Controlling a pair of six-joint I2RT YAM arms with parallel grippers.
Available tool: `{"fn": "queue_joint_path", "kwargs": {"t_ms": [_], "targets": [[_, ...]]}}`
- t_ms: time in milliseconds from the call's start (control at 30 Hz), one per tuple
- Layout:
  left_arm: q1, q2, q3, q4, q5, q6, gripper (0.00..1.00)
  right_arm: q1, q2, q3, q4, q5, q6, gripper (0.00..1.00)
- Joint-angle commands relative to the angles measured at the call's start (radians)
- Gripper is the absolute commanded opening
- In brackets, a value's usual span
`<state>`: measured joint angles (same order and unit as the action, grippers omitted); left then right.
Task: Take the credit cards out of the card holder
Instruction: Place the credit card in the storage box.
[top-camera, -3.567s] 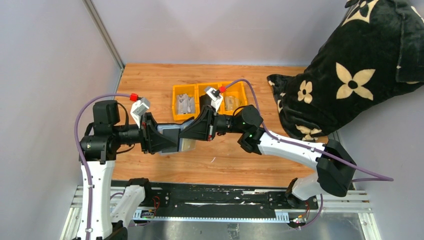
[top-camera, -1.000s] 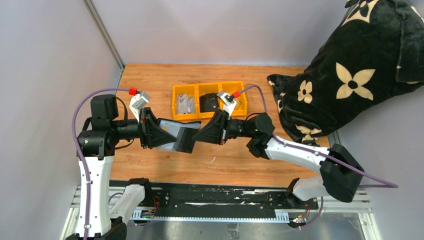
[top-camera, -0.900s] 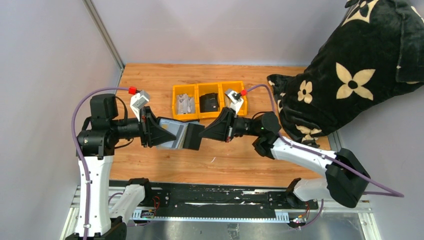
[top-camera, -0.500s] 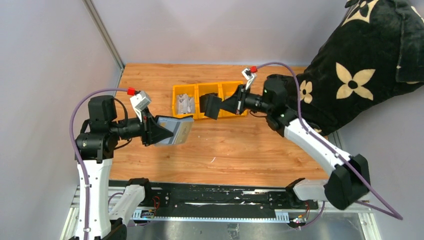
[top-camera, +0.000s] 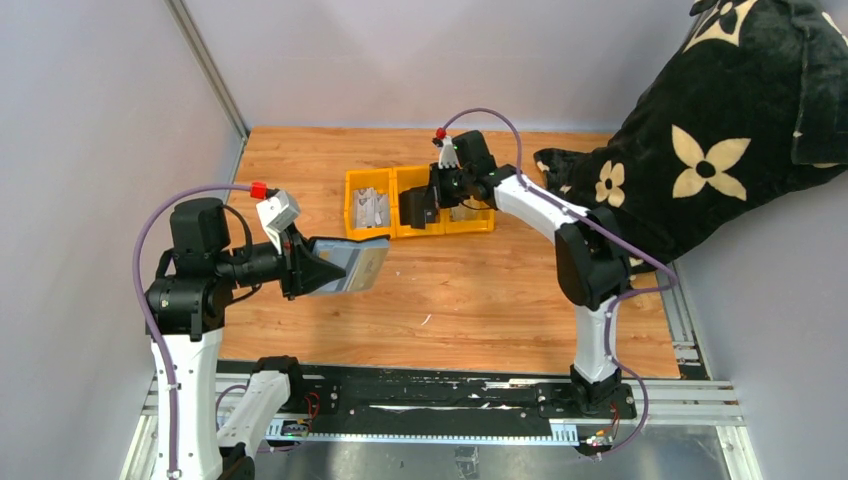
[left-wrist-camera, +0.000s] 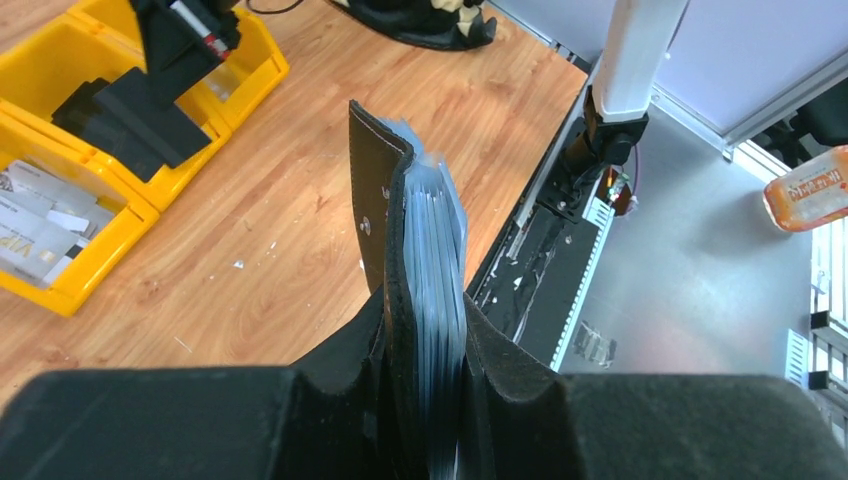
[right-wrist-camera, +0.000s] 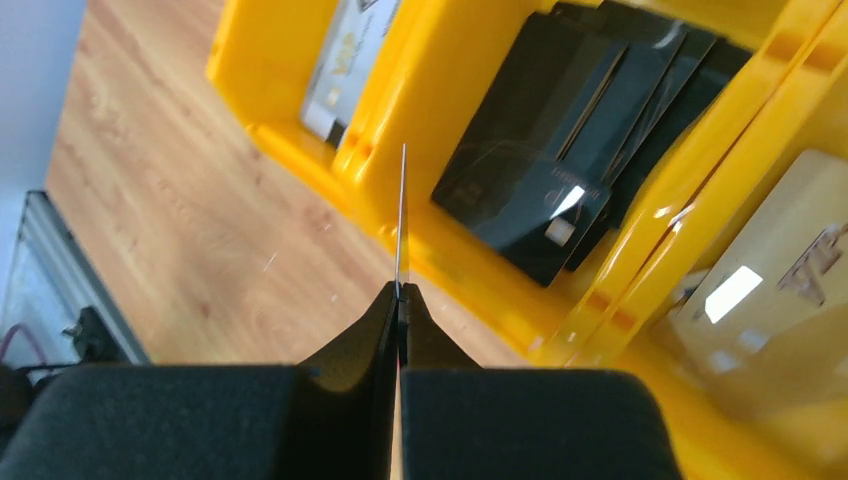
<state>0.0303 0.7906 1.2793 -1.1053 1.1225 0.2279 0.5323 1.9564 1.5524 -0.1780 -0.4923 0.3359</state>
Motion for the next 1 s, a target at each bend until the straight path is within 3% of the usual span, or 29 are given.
{"fn": "queue_joint_path", "kwargs": {"t_ms": [0,300,467,600,733,900,967], "targets": [[-0.002,-0.018,0.035,0.017,0.045,0.007,0.01,0.008,0.093,0.14,-0.068,0.07,-0.043,0.0],[-0.003,-0.034,0.024,0.018,0.046,0.024,0.0,-0.009,0.243,0.27,-0.017,0.034,0.032,0.0],[-0.003,-0.025,0.019,0.018,0.046,0.031,0.0,0.006,0.318,0.378,-0.107,0.063,-0.013,0.02],[-0.003,-0.028,0.022,0.018,0.054,0.031,0.0,0.027,0.282,0.37,-0.141,0.165,-0.067,0.35],[-0.002,-0.022,0.034,0.016,0.071,0.028,0.0,0.041,0.144,0.293,-0.057,0.208,-0.075,0.58],[-0.002,-0.006,0.07,0.016,0.075,0.036,0.0,0.053,-0.087,0.113,0.175,0.109,0.02,0.75],[-0.002,0.017,0.088,0.016,0.083,0.03,0.0,0.055,-0.185,0.014,0.287,0.027,0.112,0.77]]}}
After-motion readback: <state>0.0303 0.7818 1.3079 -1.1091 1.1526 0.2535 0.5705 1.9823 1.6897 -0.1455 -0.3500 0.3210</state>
